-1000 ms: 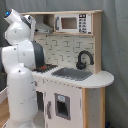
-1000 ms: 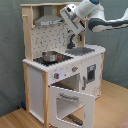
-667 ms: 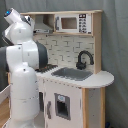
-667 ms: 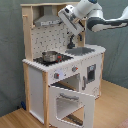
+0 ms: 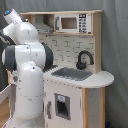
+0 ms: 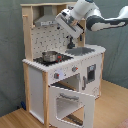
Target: Play with the kitchen
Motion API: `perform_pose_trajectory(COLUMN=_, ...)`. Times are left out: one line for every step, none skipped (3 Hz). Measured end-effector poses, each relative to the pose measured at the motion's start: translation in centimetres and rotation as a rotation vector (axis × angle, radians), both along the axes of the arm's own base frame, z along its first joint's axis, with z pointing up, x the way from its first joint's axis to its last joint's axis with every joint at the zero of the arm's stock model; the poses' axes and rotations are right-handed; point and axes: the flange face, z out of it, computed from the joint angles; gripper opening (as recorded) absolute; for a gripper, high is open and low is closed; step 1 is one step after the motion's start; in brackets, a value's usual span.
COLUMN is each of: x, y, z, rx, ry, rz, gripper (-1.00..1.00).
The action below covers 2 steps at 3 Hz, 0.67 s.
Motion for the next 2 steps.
perform_pose_trajectory(x=0.3, y=0.5, z=-1.9, rx=-0.012, ry=0.096, rz=0.008, gripper=1.0)
perform_pose_trajectory(x=1.5, y=0.5, z=-4.7, rx=-0.025, ry=0.2, rz=0.01, gripper=1.0)
